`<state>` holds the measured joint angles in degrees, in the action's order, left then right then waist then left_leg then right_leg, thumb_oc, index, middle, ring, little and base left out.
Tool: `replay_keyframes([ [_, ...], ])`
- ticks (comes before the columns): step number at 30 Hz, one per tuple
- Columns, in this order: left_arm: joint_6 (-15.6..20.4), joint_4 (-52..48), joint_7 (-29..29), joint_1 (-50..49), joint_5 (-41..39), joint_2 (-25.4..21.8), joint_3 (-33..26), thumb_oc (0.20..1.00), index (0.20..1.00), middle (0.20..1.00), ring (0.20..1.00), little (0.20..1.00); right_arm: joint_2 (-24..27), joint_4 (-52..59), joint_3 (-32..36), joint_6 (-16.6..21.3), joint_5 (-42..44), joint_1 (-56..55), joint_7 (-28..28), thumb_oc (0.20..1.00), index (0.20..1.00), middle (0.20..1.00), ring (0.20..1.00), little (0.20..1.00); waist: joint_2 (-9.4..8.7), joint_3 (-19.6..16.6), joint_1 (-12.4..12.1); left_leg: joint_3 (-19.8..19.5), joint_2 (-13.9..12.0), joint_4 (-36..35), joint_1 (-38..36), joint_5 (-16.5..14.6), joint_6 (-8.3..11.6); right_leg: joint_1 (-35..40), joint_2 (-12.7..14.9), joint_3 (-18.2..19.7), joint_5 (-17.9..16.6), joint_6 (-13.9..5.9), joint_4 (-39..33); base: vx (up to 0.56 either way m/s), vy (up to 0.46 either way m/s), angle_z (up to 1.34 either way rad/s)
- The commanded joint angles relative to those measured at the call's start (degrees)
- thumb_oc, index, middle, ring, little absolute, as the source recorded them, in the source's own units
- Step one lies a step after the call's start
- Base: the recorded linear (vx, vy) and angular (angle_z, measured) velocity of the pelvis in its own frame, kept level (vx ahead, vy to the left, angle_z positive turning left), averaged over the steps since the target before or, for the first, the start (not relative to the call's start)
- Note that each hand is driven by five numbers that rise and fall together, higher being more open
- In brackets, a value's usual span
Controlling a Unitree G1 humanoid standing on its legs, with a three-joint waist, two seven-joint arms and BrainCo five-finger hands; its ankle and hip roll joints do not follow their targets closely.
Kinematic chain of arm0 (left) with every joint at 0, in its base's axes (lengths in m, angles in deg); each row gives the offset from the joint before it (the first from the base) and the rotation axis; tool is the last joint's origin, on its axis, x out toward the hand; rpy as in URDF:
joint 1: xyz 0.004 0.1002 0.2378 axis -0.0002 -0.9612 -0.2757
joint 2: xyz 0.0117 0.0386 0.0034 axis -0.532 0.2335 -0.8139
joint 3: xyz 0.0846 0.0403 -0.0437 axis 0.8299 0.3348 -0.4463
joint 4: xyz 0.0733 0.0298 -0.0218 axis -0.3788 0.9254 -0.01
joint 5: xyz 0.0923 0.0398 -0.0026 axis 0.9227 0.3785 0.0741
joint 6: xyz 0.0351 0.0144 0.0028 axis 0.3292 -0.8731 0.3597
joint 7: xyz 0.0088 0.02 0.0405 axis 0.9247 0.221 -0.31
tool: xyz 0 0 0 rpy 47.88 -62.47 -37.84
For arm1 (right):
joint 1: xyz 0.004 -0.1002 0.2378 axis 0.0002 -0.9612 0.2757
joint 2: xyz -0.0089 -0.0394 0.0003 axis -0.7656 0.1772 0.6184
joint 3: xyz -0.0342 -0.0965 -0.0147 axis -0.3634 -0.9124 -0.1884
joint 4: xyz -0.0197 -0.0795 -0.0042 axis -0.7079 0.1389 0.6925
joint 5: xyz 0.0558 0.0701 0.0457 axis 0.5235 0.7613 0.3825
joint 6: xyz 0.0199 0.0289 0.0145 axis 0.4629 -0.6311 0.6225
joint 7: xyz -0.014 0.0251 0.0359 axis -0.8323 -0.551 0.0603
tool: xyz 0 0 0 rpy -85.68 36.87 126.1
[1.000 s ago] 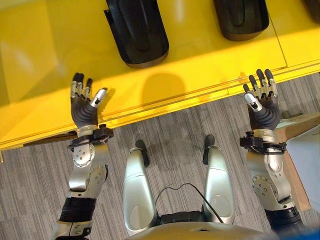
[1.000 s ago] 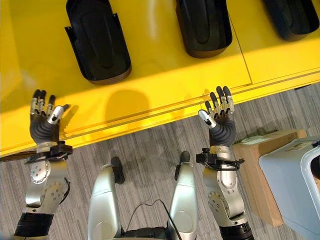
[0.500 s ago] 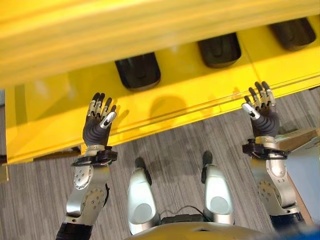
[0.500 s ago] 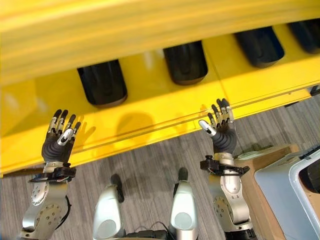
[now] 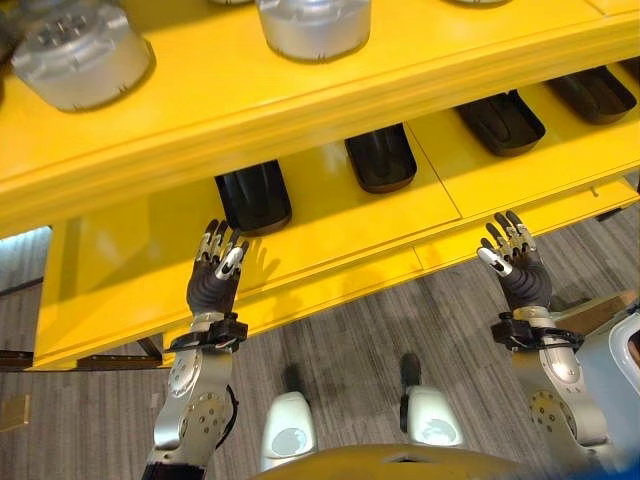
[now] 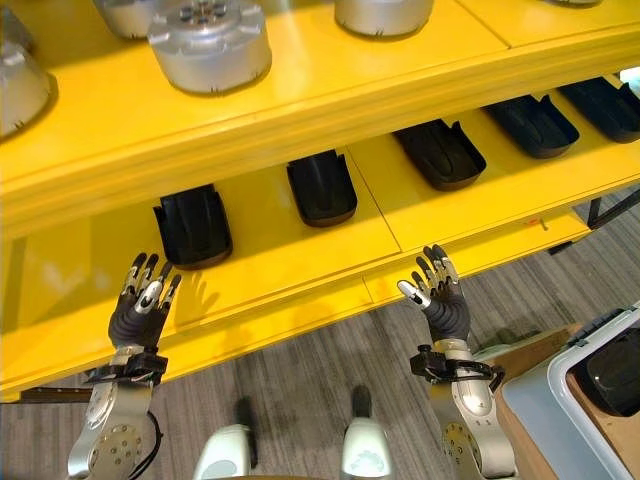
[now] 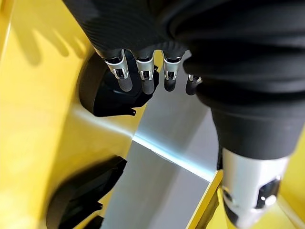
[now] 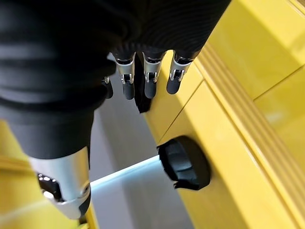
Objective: Move parts from the plastic box to the shelf.
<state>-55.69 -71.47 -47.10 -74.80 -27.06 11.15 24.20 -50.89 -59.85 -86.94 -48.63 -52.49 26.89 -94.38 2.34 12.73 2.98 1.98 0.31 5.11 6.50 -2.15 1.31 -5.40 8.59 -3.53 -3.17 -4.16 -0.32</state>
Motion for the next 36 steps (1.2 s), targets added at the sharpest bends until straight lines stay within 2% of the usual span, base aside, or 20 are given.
replay_keyframes([
  [1, 0.98, -3.08, 1.15, 1.05, 3.66, -0.69, -0.61, 1.0, 1.0, 1.0, 1.0, 1.0, -0.86, 0.25, -0.57, 1.0, 1.34, 4.54, 2.26, 1.0, 1.0, 1.0, 1.0, 1.0, -0.99, -0.5, -0.77, -5.9, 4.98, 0.61, 2.27, 3.41, -0.05, 1.72, -5.18, -3.29, 5.81, 1.54, 2.1, 0.04, -0.031, -0.62],
  [3, 0.73, -3.25, 1.27, 0.66, 4.33, -0.43, -0.64, 1.0, 1.0, 1.0, 1.0, 1.0, -1.28, 0.11, -1.49, 0.51, 1.18, 5.57, 3.01, 1.0, 1.0, 1.0, 1.0, 1.0, -1.35, -1.2, -1.14, -8.51, 6.99, 0.94, 1.0, 1.41, -1.57, 2.43, -6.85, -1.2, 5.28, 1.61, 0.76, 0.07, -0.036, -0.45],
  [5, 0.75, -3.29, 1.42, 0.68, 4.09, -0.33, -0.61, 1.0, 1.0, 1.0, 1.0, 1.0, -1.68, 0.15, -1.58, 0.45, 1.82, 5.54, 3.29, 1.0, 1.0, 1.0, 1.0, 1.0, -1.46, -1.84, -1.1, -8.5, 6.95, 0.37, 0.57, 1.7, -1.74, 2.74, -7.32, -0.81, 4.66, 1.65, -0.32, 0.07, 0.009, -0.17],
  [7, 0.22, -3.02, 1.43, 0.56, 4.28, -0.25, 0.08, 1.0, 1.0, 1.0, 1.0, 1.0, -2.71, 0.1, -1.82, -0.22, 2.72, 5.12, 3.27, 1.0, 1.0, 1.0, 1.0, 1.0, -1.8, -3.44, -0.8, -6.38, 6.31, -0.51, -0.85, 1.43, -2.42, 4.53, -7.7, -0.96, 3.91, 1.36, -2.62, 0.09, 0.049, -0.29],
  [12, -0.7, -2.83, 0.93, -0.07, 5.16, -0.6, 0.5, 1.0, 1.0, 1.0, 1.0, 1.0, -3.33, -0.53, -2.49, -0.73, 3.81, 5.53, 3.04, 1.0, 1.0, 1.0, 1.0, 1.0, -2.09, -4.28, -1.31, -6.01, 6.24, -2.63, -3.62, 1.31, -3.47, 6.29, -7.74, -0.1, 3.73, 1.12, -2.78, 0.06, 0.049, -0.2],
  [17, -1.25, -3.43, 0.75, -0.03, 5.02, -1.58, 1.14, 1.0, 1.0, 1.0, 1.0, 1.0, -3.97, -0.07, -3.23, -1.8, 4.96, 5.18, 3.36, 1.0, 1.0, 1.0, 1.0, 1.0, -1.63, -5.15, -0.61, -4.94, 5.41, -7.02, -6.83, 2.35, -4.05, 6.02, -8.04, 1.94, 3.95, 0.89, -1.04, 0.03, 0.061, -0.22],
  [20, -1.18, -4.04, 0.09, 1.66, 6.04, -2.94, 1.46, 1.0, 1.0, 1.0, 1.0, 1.0, -4.33, 0.06, -3.56, -1.87, 5.18, 5.3, 2.94, 1.0, 1.0, 1.0, 1.0, 1.0, -1.09, -4.74, -0.12, -4.59, 5.27, -7.93, -7.32, 2.68, -4.55, 3.7, -8.18, 2.56, 4.79, 0.74, 3.03, -0.02, 0.069, -0.13],
  [22, -0.65, -4.79, -0.41, 2.92, 6.64, -3.85, 1.22, 1.0, 1.0, 1.0, 1.0, 1.0, -4.35, 0.23, -4.15, -1.75, 4.8, 6.51, 2.89, 1.0, 1.0, 1.0, 1.0, 1.0, -0.69, -3.03, 0.12, -3.43, 4.88, -6.88, -6.29, 2.4, -5.18, -0.16, -8.2, 2.54, 5.64, 0.13, 9.05, -0.14, 0.079, -0.18],
  [23, -0.32, -5.5, -1.05, 3.69, 7.24, -4.68, 0.51, 1.0, 1.0, 1.0, 1.0, 1.0, -4.64, 0.2, -4.69, -1.53, 3.86, 7.73, 2.65, 1.0, 1.0, 1.0, 1.0, 1.0, 0.34, -1.5, -1.23, -1.01, 3.99, -5.89, -5.77, 1.17, -5.95, -4.11, -4.53, -3.82, 7.06, -1.09, 17.7, -0.15, 0.087, -0.25],
  [24, -0.32, -5.49, -1.05, 3.74, 7.24, -4.68, 0.49, 1.0, 1.0, 1.0, 1.0, 1.0, -4.65, 0.19, -4.67, -1.53, 3.86, 7.78, 2.65, 1.0, 1.0, 1.0, 1.0, 1.0, 0.31, -1.66, -1.31, -0.92, 4.01, -5.81, -5.45, 1.26, -5.96, -4.46, -4.51, -3.74, 6.95, -1.09, 17.78, -0.11, 0.079, -0.71],
  [26, 0.03, -5.99, -1.83, 3.48, 7.52, -4.55, -0.88, 1.0, 1.0, 1.0, 1.0, 1.0, -5.99, -0.86, -5.85, -1.58, 2.76, 9.07, 2.4, 1.0, 1.0, 1.0, 1.0, 1.0, 1.74, -1.04, -3.71, 2.68, 2.38, -6.39, -6.63, 0.24, -5.56, -3.93, 4.62, -15.73, 6.27, -1.51, 21.05, 0.01, 0.018, -1.16],
  [27, 0.08, -6.26, -1.63, 2.53, 7.18, -4.51, -1.55, 1.0, 1.0, 1.0, 1.0, 1.0, -6.46, -1.73, -6.42, -2.04, 2.42, 9.89, 2.46, 1.0, 1.0, 1.0, 1.0, 1.0, 2.12, -0.97, -4.17, 3.87, 1.64, -7.24, -8.7, -1.18, -5.08, -3.08, 8.92, -17.77, 5.68, -2.55, 21.71, 0.08, -0.046, -1.31],
  [28, 0.1, -6.41, -1.49, 1.89, 6.88, -4.35, -1.85, 1.0, 1.0, 1.0, 1.0, 1.0, -6.37, -1.92, -6.63, -2.6, 2.05, 10.39, 2.56, 1.0, 1.0, 1.0, 1.0, 1.0, 2.26, -0.78, -4.25, 4.88, 0.91, -7.01, -8.96, -1.18, -4.83, -3.5, 11.1, -18.46, 3.71, -2.88, 20.94, 0.1, -0.101, -1.16],
  [29, 0.13, -6.89, -1.44, 1.3, 6.79, -4.37, -2.3, 1.0, 1.0, 1.0, 1.0, 1.0, -6.34, -1.9, -7.02, -3.08, 1.55, 11.4, 2.87, 1.0, 1.0, 1.0, 1.0, 1.0, 2.47, -0.62, -4.5, 5.88, 0.35, -6.92, -9.5, -1.61, -4.44, -4.16, 14.34, -19.39, 0.52, -4.25, 19.47, 0.06, -0.117, -1.3],
  [30, -0.01, -7.21, -1.21, 0.35, 6.34, -4.11, -3.12, 1.0, 1.0, 1.0, 1.0, 1.0, -6.17, -2.01, -6.99, -3.55, 1.26, 11.74, 3.02, 1.0, 1.0, 1.0, 1.0, 1.0, 2.46, -0.31, -4.89, 7.16, 0.18, -6.95, -10.44, -2.58, -4.24, -4.48, 16.11, -18.51, -2.16, -6.06, 16.14, 0.04, -0.17, -1.14],
  [31, -0.09, -7.54, -1.1, -0.39, 6.07, -3.89, -3.42, 1.0, 1.0, 1.0, 1.0, 1.0, -5.89, -1.85, -6.69, -3.83, 0.85, 11.67, 2.96, 1.0, 1.0, 1.0, 1.0, 1.0, 1.9, -0.02, -4.48, 7.59, 0.42, -6.72, -10.24, -1.88, -3.94, -4.89, 16.85, -17.38, -5.64, -6.24, 12.95, 0.07, -0.241, -1.46],
  [32, -0.06, -7.64, -0.99, -0.74, 5.96, -3.94, -3.81, 1.0, 1.0, 1.0, 1.0, 1.0, -5.93, -1.5, -6.3, -4.17, 0.83, 11.4, 3.07, 1.0, 1.0, 1.0, 1.0, 1.0, 1.37, 0.01, -4.2, 7.5, 0.27, -6.77, -10.74, -2.29, -3.1, -4.11, 17.36, -16.29, -7.83, -7.46, 8.66, 0.07, -0.292, -1.09],
  [34, -0.16, -7.97, -0.9, -1.92, 6.2, -3.62, -4.22, 1.0, 1.0, 1.0, 1.0, 1.0, -5.73, -0.32, -5.82, -4.17, 0.49, 10.5, 3.16, 1.0, 1.0, 1.0, 1.0, 1.0, 0.7, 0.05, -4.01, 7.27, -0.63, -6.53, -11.56, -2.88, -2.06, -3.48, 18.86, -16.12, -10.85, -8.81, 6.42, 0.14, -0.283, -0.63],
  [36, -0.41, -7.52, -0.85, -0.96, 6.83, -3.47, -3.94, 1.0, 1.0, 1.0, 1.0, 1.0, -5.81, 0.13, -4.9, -4.6, 0.61, 9.13, 3.45, 1.0, 1.0, 1.0, 1.0, 1.0, -0.57, -0.77, -4.01, 7.26, -1.23, -6.61, -12.02, -3.24, -0.9, -1.45, 18.36, -18.19, -8.87, -9.03, 5.35, 0.17, -0.254, 0.01],
])
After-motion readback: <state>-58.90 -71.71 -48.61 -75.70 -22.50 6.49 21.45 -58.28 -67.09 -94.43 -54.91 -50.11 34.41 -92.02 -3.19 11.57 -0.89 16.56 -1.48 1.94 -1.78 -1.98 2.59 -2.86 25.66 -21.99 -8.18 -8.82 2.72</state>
